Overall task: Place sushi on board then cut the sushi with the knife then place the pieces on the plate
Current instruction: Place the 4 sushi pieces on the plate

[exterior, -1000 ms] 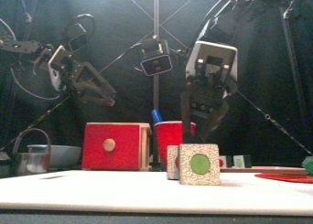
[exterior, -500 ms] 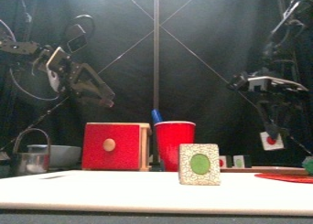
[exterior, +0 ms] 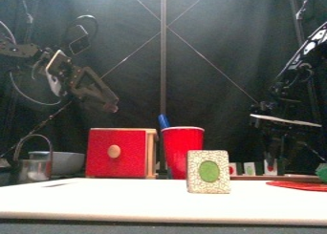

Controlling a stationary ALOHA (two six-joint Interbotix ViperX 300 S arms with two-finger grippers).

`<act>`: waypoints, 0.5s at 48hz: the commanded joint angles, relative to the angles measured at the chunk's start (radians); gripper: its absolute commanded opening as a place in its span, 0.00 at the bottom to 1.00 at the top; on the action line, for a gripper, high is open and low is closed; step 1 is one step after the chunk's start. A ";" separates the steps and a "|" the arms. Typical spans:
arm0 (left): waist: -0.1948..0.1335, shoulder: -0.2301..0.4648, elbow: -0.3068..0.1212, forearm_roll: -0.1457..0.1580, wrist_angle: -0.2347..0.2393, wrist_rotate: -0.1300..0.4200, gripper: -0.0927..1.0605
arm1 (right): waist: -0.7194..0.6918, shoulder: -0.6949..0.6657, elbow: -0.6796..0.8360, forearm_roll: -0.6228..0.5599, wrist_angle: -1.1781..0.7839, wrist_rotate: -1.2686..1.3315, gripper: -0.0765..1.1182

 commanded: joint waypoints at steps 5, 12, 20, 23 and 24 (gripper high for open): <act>-0.002 -0.003 -0.009 0.000 -0.005 -0.002 0.86 | 0.141 -0.152 -0.043 0.046 0.146 -0.003 0.85; -0.003 -0.003 -0.014 0.000 -0.005 -0.002 0.86 | 0.532 -0.204 -0.103 0.058 0.121 -0.075 0.85; -0.003 -0.003 -0.037 0.005 -0.006 0.000 0.86 | 0.693 0.083 -0.356 0.202 0.060 -0.397 0.85; -0.003 -0.005 -0.040 0.003 -0.005 -0.002 0.86 | 0.709 0.199 -0.477 0.265 0.038 -0.545 0.85; -0.003 -0.003 -0.040 0.003 -0.005 -0.002 0.86 | 0.712 0.229 -0.512 0.288 0.038 -0.589 0.85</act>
